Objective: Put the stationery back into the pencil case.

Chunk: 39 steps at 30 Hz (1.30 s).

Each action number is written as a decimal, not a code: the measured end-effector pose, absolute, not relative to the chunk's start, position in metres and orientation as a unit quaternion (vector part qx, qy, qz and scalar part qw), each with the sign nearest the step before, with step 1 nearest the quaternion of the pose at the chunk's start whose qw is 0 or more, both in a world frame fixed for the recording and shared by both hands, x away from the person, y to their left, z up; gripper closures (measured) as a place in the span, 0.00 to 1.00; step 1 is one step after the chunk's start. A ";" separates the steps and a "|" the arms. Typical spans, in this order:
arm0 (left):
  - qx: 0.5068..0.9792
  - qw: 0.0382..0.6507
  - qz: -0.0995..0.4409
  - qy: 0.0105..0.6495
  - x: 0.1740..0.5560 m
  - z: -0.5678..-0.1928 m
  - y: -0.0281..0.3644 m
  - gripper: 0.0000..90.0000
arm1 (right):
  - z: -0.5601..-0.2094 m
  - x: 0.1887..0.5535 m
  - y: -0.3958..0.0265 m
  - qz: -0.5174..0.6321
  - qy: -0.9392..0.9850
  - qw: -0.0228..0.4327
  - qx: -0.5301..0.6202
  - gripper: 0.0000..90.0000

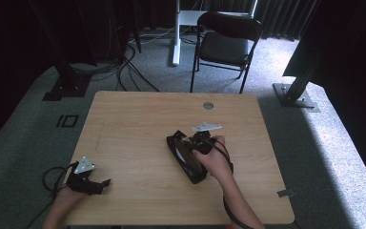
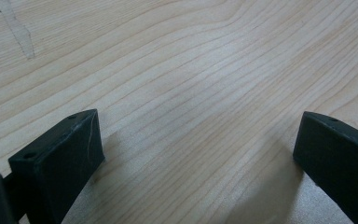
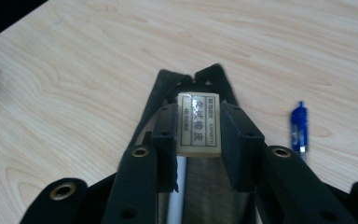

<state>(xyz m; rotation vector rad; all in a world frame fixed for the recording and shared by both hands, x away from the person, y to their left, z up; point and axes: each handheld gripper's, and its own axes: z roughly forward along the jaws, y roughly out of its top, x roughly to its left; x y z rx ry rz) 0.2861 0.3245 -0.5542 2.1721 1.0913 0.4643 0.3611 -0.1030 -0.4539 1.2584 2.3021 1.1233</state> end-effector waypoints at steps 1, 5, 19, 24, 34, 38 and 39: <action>0.829 0.327 0.177 0.417 0.286 -0.554 0.324 0.02 | -0.456 0.361 -0.101 0.388 0.800 0.142 0.435 0.76; 0.830 0.327 0.177 0.416 0.286 -0.554 0.325 0.02 | -0.462 0.362 -0.092 0.378 0.807 0.137 0.432 0.76; 0.829 0.327 0.177 0.417 0.286 -0.554 0.324 0.02 | -0.488 0.376 -0.076 0.322 0.830 0.119 0.440 0.76; 0.830 0.327 0.177 0.416 0.286 -0.554 0.325 0.02 | -0.491 0.379 -0.076 0.318 0.831 0.112 0.443 0.76; 0.829 0.327 0.177 0.417 0.286 -0.554 0.325 0.02 | -0.481 0.376 -0.083 0.340 0.823 0.103 0.444 0.73; 0.830 0.327 0.177 0.417 0.286 -0.554 0.325 0.02 | -0.466 0.371 -0.092 0.372 0.810 0.112 0.440 0.73; 0.830 0.327 0.177 0.417 0.286 -0.554 0.325 0.02 | -0.461 0.370 -0.095 0.380 0.805 0.118 0.439 0.73</action>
